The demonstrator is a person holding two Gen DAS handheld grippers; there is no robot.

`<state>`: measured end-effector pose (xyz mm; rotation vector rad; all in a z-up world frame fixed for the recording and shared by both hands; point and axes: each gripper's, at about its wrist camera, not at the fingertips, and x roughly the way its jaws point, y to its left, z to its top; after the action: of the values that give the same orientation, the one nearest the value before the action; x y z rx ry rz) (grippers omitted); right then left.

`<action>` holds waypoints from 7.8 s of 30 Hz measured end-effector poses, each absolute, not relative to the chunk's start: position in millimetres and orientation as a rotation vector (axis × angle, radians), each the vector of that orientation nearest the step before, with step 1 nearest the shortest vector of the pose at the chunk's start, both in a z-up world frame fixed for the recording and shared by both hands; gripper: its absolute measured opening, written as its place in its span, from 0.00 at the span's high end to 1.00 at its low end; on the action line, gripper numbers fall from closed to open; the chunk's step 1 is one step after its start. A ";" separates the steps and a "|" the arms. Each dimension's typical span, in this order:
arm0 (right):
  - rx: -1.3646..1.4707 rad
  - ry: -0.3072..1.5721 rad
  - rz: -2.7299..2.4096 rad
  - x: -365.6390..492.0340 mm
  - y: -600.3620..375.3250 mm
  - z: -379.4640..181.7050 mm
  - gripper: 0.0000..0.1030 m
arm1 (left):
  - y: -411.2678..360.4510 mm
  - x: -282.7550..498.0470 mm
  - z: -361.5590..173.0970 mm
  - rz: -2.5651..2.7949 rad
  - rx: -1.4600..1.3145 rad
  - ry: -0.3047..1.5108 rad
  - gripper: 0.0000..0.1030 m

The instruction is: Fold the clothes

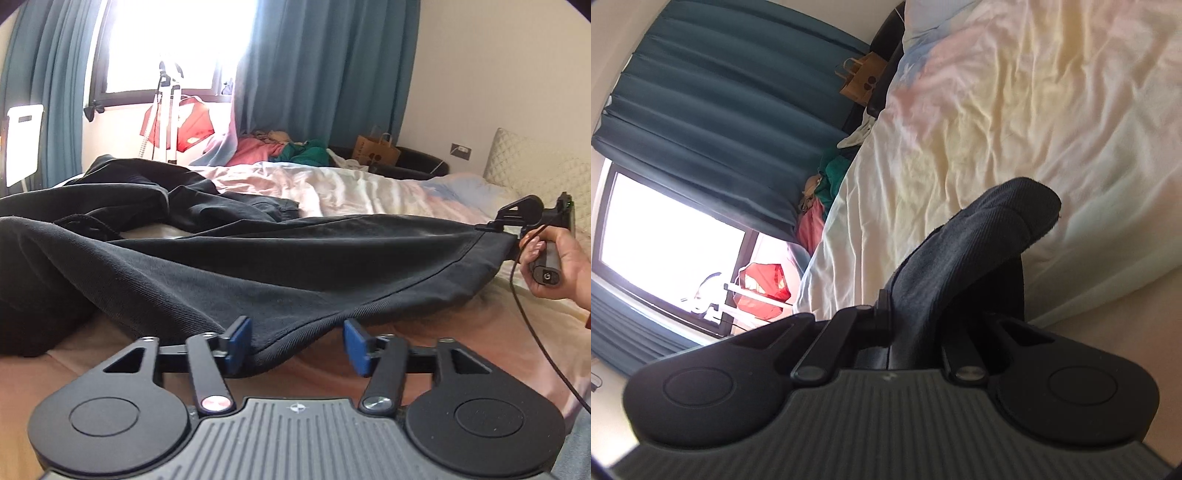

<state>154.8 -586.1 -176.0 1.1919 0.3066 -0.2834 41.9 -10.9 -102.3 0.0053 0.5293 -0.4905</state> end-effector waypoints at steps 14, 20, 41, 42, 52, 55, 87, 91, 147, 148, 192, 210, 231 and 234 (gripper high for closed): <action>1.009 0.212 -0.317 151.0 -590.3 -150.4 0.93 | 28.0 42.0 -83.0 -0.462 -0.230 0.522 0.19; 1.164 0.358 -0.372 153.7 -604.4 -191.6 0.93 | 113.1 54.8 -82.4 -0.215 -0.672 0.548 0.16; 1.104 0.375 -0.376 163.3 -597.9 -187.5 0.93 | 246.9 121.0 -169.0 0.303 -1.453 0.483 0.49; 1.103 0.375 -0.381 163.9 -597.7 -187.6 0.93 | 251.4 123.1 -166.1 0.307 -1.437 0.488 0.65; 1.117 0.369 -0.397 164.4 -598.4 -187.7 0.93 | 292.2 95.9 -61.3 0.253 -1.195 0.418 0.92; 1.145 0.395 -0.399 162.6 -600.4 -190.8 0.93 | 300.4 79.8 -38.2 0.259 -1.167 0.446 0.92; 1.131 0.542 -0.665 78.5 -596.1 -179.2 0.91 | 337.2 21.7 -62.2 0.331 -0.991 0.738 0.85; 1.112 0.578 -0.676 79.5 -594.3 -173.3 0.77 | 329.6 26.1 -51.9 0.298 -0.851 0.812 0.63; 0.205 0.397 0.000 56.9 -321.4 -77.3 0.38 | -7.2 52.3 -25.7 -0.207 -0.020 0.454 0.00; 0.189 0.401 0.006 56.8 -318.1 -79.0 0.38 | -3.5 51.5 -23.7 -0.197 -0.028 0.450 0.00; -0.776 0.506 -0.468 353.3 -331.6 -70.1 0.88 | 73.3 110.9 -58.5 -0.141 -0.040 0.543 0.00; -0.298 0.686 -0.454 262.5 -456.5 -151.0 0.86 | 48.6 122.0 -73.1 -0.176 -0.043 0.593 0.00; 0.656 0.566 -0.312 83.2 -423.6 -97.3 0.42 | -18.9 118.9 -71.4 -0.355 0.014 0.570 0.00; 0.657 0.563 -0.339 87.7 -428.7 -101.1 0.39 | -53.3 151.6 -56.1 -0.448 0.036 0.551 0.01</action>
<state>87.7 -428.7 -101.1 0.6571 0.5633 -0.3390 151.6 -53.3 -56.1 0.0358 0.5507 -0.4484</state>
